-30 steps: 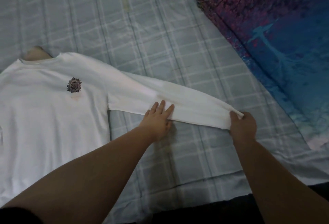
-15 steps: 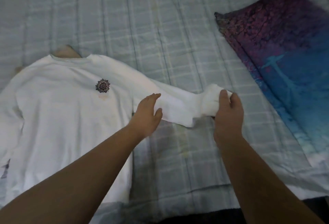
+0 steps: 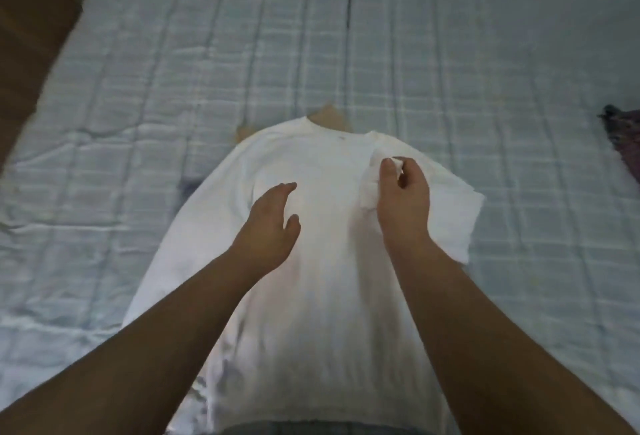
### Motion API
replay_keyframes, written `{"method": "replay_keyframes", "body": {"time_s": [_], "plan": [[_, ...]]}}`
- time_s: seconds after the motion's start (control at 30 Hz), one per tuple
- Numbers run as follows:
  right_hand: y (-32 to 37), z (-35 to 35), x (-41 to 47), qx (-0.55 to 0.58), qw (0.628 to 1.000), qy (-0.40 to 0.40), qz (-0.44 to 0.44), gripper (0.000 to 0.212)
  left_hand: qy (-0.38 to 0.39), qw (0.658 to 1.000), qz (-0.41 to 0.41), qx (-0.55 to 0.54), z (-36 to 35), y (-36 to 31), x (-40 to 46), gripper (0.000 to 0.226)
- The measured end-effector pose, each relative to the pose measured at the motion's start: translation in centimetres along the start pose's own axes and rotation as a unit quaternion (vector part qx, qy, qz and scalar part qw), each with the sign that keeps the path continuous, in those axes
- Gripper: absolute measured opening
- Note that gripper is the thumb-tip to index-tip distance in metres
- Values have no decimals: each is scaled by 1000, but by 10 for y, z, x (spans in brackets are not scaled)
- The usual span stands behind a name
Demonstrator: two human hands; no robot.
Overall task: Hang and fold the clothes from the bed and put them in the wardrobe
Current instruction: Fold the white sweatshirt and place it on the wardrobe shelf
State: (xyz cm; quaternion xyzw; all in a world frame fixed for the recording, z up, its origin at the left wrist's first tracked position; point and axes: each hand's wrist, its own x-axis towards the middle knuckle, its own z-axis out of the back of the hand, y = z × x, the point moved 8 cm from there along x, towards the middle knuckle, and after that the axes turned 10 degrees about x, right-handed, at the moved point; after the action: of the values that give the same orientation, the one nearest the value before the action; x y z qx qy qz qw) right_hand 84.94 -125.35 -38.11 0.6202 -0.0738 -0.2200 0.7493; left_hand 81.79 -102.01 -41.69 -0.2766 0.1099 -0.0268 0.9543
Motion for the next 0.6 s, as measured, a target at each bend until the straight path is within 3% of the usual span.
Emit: {"method": "replay_keyframes", "body": {"time_s": [0.3, 0.6], "plan": [[-45, -173, -22, -113, 991, 44, -61, 20, -18, 998, 39, -39, 51, 155, -12, 55], [-75, -223, -39, -121, 985, 91, -83, 25, -16, 986, 146, -77, 26, 262, -58, 57]]}}
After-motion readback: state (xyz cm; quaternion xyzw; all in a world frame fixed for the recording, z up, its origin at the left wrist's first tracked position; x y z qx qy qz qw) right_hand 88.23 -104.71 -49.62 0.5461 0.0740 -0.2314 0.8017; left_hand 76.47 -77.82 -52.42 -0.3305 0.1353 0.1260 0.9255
